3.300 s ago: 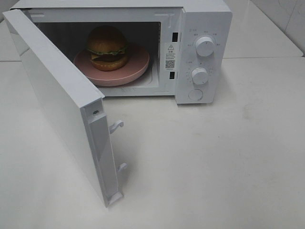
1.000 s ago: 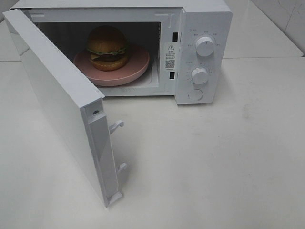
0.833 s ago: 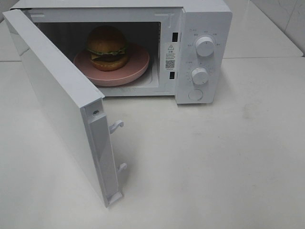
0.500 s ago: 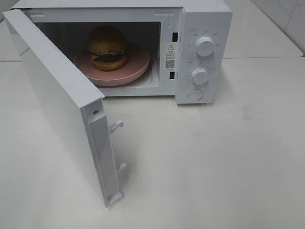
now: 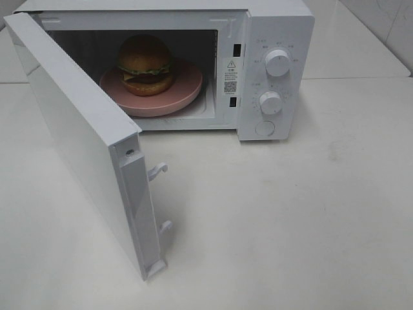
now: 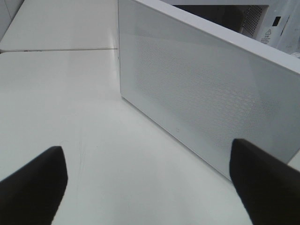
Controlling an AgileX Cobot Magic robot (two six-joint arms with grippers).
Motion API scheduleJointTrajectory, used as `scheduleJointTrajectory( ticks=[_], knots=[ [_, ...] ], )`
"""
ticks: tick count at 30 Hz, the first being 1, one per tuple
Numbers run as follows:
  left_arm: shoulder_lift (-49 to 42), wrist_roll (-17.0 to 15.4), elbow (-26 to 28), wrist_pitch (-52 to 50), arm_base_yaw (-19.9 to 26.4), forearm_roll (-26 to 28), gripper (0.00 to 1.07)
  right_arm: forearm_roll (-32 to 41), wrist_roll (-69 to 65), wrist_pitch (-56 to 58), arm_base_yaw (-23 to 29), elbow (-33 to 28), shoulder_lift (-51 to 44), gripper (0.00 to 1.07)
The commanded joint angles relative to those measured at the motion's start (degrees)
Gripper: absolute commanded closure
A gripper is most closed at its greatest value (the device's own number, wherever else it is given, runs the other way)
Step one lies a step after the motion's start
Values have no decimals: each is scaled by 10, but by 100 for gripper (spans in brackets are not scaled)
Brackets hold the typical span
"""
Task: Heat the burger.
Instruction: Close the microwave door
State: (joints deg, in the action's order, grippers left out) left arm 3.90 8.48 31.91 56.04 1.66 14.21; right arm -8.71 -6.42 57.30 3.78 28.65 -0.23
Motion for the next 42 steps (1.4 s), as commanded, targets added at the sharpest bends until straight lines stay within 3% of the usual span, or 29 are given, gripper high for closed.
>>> scheduleJointTrajectory(
  ticks=[1,4,6,7,9,12,13,19,28,33,42],
  knots=[
    [51,-1,3,-36,1,3,36,-1,3,-2,-3,-2,-17,34],
    [62,-1,3,-43,1,3,40,-1,3,-2,-3,-2,-17,34],
    [116,-1,3,-74,1,15,64,-1,3,-2,-3,-2,-17,34],
    [116,-1,3,-74,1,15,64,-1,3,-2,-3,-2,-17,34],
    [156,-1,3,-95,1,19,83,-1,3,-2,-3,-2,-17,34],
    [167,-1,3,-103,1,20,91,-1,3,-2,-3,-2,-17,34],
    [195,-1,2,-122,1,20,105,-1,3,-2,-3,-2,-17,34],
    [251,34,-24,-242,1,32,107,-1,3,-2,-3,-2,-17,34],
    [299,139,-142,-531,1,88,107,-1,3,-2,-3,-2,-17,34],
    [327,133,-181,-627,1,87,107,-1,3,-2,-3,-2,-17,34],
    [389,131,-182,-694,-33,68,107,-1,3,-2,-3,-2,-17,34]
  ],
)
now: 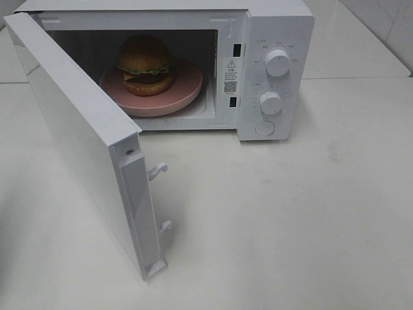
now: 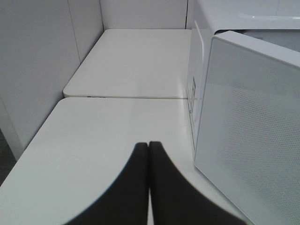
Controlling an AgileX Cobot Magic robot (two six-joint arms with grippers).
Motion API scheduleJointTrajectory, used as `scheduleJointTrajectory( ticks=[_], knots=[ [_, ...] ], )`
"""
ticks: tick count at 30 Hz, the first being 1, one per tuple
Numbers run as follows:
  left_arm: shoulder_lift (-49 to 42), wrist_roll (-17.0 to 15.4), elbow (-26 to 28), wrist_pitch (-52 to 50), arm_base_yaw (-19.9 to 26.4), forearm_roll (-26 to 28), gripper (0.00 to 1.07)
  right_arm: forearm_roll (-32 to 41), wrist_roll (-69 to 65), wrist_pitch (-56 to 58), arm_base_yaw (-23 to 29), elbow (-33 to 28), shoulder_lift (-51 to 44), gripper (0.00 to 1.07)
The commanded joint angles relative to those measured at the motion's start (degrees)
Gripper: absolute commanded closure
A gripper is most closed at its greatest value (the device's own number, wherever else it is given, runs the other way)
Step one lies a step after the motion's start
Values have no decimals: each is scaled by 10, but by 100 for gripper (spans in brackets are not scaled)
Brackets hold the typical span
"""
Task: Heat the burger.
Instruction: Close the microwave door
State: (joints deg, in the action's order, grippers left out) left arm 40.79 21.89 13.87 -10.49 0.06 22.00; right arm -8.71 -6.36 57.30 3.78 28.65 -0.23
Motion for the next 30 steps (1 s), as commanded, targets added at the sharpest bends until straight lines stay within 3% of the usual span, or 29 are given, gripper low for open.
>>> scheduleJointTrajectory(
  ticks=[1,7,11,13,14,16,17,18,19,20,21,22,23,30],
  knots=[
    [29,-3,-2,-36,-24,-14,107,-1,3,-2,-3,-2,-17,34],
    [112,-3,-2,-100,-89,-23,107,-1,3,-2,-3,-2,-17,34],
    [146,-15,-2,-128,-105,-34,107,-1,3,-2,-3,-2,-17,34],
    [180,-54,-2,-166,-112,-64,107,-1,3,-2,-3,-2,-17,34],
    [180,-54,-2,-166,-112,-64,107,-1,3,-2,-3,-2,-17,34],
    [212,-111,-2,-207,-112,-118,107,-1,3,-2,-3,-2,-17,34],
    [212,-111,-2,-207,-112,-118,107,-1,3,-2,-3,-2,-17,34],
    [233,-155,-2,-237,-112,-163,107,-1,3,-2,-3,-2,-17,34],
    [233,-155,-2,-237,-112,-163,107,-1,3,-2,-3,-2,-17,34],
    [256,-203,-2,-273,-112,-215,107,-1,3,-2,-3,-2,-17,34],
    [269,-225,-2,-291,-112,-244,107,-1,3,-2,-3,-2,-17,34],
    [269,-225,-2,-291,-112,-244,107,-1,3,-2,-3,-2,-17,34],
    [293,-257,-2,-323,-112,-293,107,-1,3,-2,-3,-2,-17,34],
    [374,-309,15,-390,-112,-355,107,-1,3,-2,-3,-2,-17,34]
  ],
)
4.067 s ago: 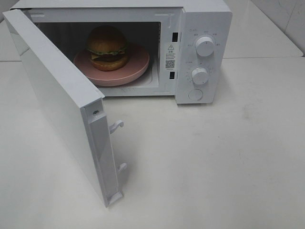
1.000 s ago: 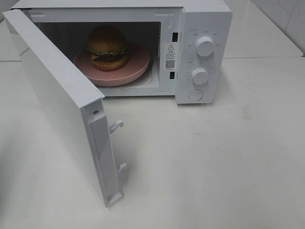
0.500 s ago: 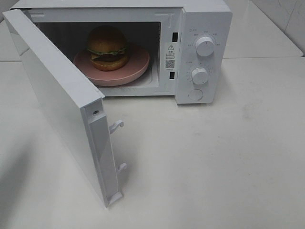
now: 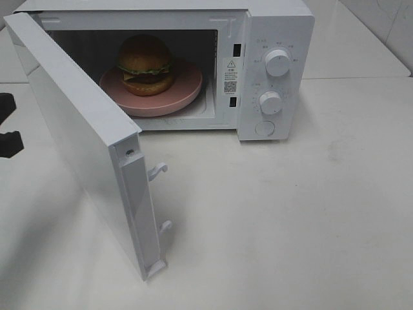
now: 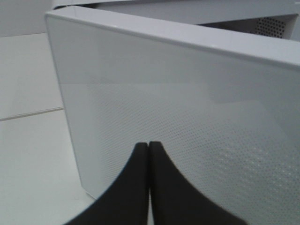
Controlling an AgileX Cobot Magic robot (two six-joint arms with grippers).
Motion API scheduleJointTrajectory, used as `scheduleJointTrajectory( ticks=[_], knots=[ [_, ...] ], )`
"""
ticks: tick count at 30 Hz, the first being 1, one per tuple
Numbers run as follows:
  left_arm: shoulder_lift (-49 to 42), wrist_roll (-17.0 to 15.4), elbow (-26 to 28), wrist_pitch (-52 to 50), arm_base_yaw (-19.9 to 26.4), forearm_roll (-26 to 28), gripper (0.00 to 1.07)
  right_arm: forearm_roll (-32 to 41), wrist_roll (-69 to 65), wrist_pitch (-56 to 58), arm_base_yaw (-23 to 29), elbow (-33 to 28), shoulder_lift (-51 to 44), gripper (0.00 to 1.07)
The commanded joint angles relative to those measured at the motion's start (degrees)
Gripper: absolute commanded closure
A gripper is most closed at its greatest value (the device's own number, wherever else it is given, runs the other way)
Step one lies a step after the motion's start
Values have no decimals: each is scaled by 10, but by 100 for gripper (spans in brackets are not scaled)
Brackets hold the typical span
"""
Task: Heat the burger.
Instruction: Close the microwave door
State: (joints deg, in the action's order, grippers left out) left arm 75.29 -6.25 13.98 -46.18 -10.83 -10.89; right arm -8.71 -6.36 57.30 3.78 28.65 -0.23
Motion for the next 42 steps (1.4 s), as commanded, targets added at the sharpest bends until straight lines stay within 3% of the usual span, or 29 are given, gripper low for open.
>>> scheduleJointTrajectory(
  ticks=[1,8,10,17,28,32,34,42],
  knots=[
    [50,-39,29,-33,-3,-40,107,-1,3,-2,-3,-2,-17,34],
    [98,-70,72,-34,-3,-70,107,-1,3,-2,-3,-2,-17,34],
    [124,-98,91,-44,-5,-86,107,-1,3,-2,-3,-2,-17,34],
    [152,-89,118,-48,-38,-80,107,-1,3,-2,-3,-2,-17,34],
    [183,-87,176,-33,-102,-5,107,-1,3,-2,-3,-2,-17,34],
    [191,-64,194,-19,-125,30,107,-1,3,-2,-3,-2,-17,34],
    [212,-25,222,-5,-158,84,107,-1,3,-2,-3,-2,-17,34],
    [266,11,292,10,-209,147,107,-1,3,-2,-3,-2,-17,34]
  ],
)
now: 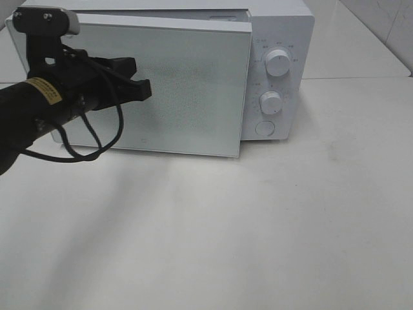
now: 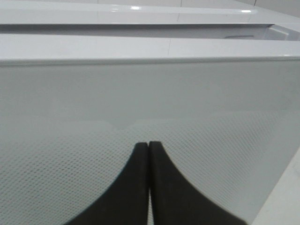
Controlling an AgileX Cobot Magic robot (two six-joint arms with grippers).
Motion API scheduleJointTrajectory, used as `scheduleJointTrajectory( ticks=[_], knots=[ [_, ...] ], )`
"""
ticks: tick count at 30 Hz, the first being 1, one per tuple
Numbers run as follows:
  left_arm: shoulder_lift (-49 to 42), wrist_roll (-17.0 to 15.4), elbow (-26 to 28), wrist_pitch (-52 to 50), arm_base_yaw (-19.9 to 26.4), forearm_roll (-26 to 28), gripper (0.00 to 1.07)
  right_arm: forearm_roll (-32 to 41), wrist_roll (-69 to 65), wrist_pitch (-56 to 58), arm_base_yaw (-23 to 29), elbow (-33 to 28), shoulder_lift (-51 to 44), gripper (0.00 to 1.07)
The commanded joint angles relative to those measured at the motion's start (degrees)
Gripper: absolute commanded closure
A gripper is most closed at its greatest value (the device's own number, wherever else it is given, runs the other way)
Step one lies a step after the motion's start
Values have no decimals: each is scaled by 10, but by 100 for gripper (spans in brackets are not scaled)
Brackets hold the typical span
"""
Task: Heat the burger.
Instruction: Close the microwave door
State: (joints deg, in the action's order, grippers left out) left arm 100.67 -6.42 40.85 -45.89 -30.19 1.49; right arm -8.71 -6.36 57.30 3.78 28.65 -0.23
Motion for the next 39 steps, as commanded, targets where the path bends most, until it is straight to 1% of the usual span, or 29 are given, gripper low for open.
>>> scheduleJointTrajectory(
  ticks=[1,2,3,7,8,10,11,15,19,21,24,26,27,28,29,33,35,38,39],
  knots=[
    [13,13,23,7,-15,23,107,-1,3,-2,-3,-2,-17,34],
    [23,15,42,14,-24,32,107,-1,3,-2,-3,-2,-17,34],
    [23,15,42,14,-24,32,107,-1,3,-2,-3,-2,-17,34],
    [50,17,83,25,-38,39,107,-1,3,-2,-3,-2,-17,34],
    [50,17,83,25,-38,39,107,-1,3,-2,-3,-2,-17,34],
    [66,17,110,35,-42,45,107,-1,3,-2,-3,-2,-17,34],
    [66,17,110,35,-42,45,107,-1,3,-2,-3,-2,-17,34],
    [88,20,150,57,-45,52,107,-1,3,-2,-3,-2,-17,34],
    [101,25,169,59,-45,54,107,-1,3,-2,-3,-2,-17,34],
    [112,33,187,63,-45,66,107,-1,3,-2,-3,-2,-17,34],
    [121,35,199,68,-45,77,107,-1,3,-2,-3,-2,-17,34],
    [131,48,222,88,-45,92,107,-1,3,-2,-3,-2,-17,34],
    [131,48,222,88,-45,92,107,-1,3,-2,-3,-2,-17,34],
    [136,60,236,92,-45,101,107,-1,3,-2,-3,-2,-17,34],
    [137,64,238,92,-45,101,107,-1,3,-2,-3,-2,-17,34],
    [137,64,238,95,-45,98,107,-1,3,-2,-3,-2,-17,34],
    [133,60,238,132,-45,98,107,-1,3,-2,-3,-2,-17,34],
    [130,60,238,145,-45,97,107,-1,3,-2,-3,-2,-17,34],
    [119,60,233,175,-49,96,107,-1,3,-2,-3,-2,-17,34]
  ],
)
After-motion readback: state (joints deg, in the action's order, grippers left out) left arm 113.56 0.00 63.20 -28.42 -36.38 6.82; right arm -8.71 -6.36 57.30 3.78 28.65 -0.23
